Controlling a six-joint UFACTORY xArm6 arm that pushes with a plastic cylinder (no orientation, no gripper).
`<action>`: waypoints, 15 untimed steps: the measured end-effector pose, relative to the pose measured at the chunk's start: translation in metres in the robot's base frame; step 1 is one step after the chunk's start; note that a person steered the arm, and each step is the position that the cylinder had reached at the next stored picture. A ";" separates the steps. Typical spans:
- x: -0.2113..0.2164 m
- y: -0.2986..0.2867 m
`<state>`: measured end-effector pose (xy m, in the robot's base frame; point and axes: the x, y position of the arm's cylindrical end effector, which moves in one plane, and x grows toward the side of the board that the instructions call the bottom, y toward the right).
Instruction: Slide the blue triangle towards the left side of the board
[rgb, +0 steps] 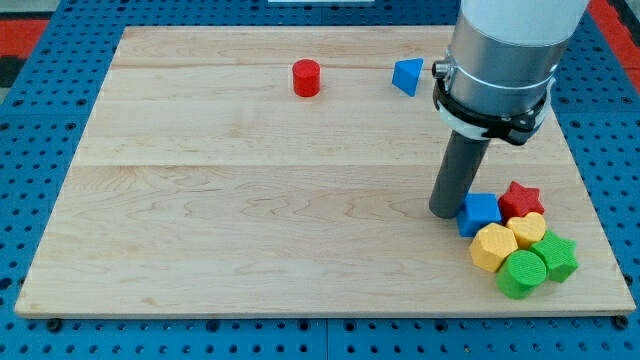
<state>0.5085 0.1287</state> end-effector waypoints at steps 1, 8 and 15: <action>0.000 0.000; -0.235 0.020; -0.126 -0.116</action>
<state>0.3828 0.0132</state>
